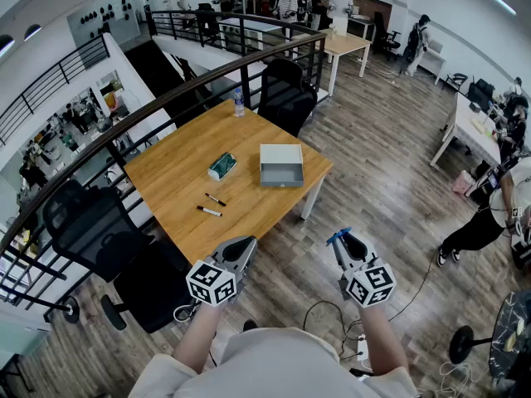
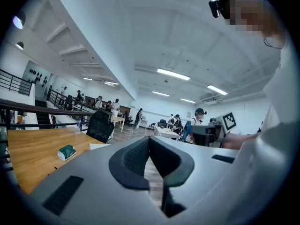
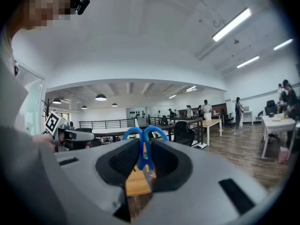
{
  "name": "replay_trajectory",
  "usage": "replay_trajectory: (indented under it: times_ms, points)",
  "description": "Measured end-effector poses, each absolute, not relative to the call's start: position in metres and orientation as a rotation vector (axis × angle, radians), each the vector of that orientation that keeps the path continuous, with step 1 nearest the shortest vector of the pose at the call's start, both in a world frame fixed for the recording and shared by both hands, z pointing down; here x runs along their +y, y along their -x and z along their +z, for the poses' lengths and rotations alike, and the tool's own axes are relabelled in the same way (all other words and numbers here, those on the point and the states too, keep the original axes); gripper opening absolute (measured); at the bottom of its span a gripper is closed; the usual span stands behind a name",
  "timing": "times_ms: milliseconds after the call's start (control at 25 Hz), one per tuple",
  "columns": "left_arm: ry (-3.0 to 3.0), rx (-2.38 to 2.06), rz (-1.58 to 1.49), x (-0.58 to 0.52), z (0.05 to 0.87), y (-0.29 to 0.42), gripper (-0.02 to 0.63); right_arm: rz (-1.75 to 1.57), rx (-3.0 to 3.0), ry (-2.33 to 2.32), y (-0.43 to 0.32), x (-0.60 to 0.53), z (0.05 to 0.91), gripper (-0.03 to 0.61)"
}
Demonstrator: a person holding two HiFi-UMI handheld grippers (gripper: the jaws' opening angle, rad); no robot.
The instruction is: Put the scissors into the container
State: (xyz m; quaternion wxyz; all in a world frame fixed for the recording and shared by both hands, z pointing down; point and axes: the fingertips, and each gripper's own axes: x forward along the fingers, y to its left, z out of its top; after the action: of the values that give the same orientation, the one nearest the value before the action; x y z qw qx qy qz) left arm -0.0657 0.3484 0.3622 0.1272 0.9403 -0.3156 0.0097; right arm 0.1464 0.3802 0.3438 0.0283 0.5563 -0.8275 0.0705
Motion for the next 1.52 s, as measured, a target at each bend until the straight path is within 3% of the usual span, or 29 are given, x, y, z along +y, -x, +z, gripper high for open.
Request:
replay_trajectory:
  times_ms: [840, 1520]
  points:
    - [-2.736, -0.913, 0.024, 0.354, 0.363, 0.079, -0.008, 0.214, -2.564, -1.735, -0.132, 0.388, 0.341, 0.083]
    - [-2.714, -0.886, 0.014, 0.346, 0.376, 0.137, -0.008, 0.236, -2.520, -1.771, -0.078, 0.380, 0.350, 0.083]
